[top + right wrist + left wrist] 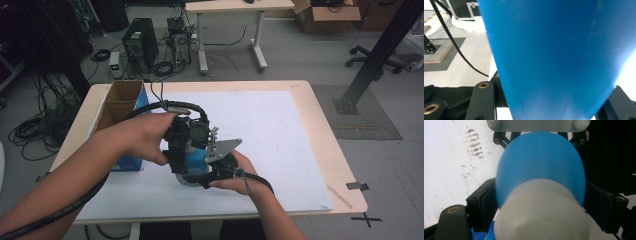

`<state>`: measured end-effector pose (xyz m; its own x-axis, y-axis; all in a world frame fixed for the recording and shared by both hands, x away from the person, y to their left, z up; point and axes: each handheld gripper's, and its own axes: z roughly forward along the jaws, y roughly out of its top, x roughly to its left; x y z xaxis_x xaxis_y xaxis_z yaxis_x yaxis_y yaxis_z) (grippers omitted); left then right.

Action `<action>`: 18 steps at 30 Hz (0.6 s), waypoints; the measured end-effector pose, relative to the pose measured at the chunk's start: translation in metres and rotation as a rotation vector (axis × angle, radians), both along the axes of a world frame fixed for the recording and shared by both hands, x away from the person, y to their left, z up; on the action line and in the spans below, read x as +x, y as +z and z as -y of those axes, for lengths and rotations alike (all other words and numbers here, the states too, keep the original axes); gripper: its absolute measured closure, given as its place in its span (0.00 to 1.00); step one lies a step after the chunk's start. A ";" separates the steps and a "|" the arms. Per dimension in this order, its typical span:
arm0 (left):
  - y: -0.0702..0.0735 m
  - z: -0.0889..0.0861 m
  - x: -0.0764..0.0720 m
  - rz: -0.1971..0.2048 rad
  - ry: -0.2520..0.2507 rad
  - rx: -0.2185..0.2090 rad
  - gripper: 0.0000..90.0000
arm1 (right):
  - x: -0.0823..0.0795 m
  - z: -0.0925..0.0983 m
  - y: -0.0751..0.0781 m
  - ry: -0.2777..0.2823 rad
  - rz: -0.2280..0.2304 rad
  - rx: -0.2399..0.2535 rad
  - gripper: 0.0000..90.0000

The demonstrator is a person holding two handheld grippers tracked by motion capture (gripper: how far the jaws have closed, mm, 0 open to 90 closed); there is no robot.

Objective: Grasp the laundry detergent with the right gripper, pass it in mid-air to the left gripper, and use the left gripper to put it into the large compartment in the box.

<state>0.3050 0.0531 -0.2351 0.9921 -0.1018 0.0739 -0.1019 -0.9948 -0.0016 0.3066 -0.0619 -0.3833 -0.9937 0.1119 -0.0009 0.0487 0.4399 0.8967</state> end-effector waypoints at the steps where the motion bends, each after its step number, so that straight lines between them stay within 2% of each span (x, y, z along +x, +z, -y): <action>1: 0.000 0.000 0.000 0.005 -0.001 -0.003 0.23 | 0.000 0.000 0.000 -0.001 0.001 0.001 0.48; 18: -0.001 0.002 -0.002 0.000 -0.010 -0.013 0.33 | -0.002 0.002 0.001 -0.006 0.005 0.001 0.48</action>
<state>0.3027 0.0508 -0.2366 0.9910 -0.1104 0.0754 -0.1116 -0.9937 0.0115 0.3045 -0.0637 -0.3820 -0.9931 0.1175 -0.0059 0.0467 0.4392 0.8972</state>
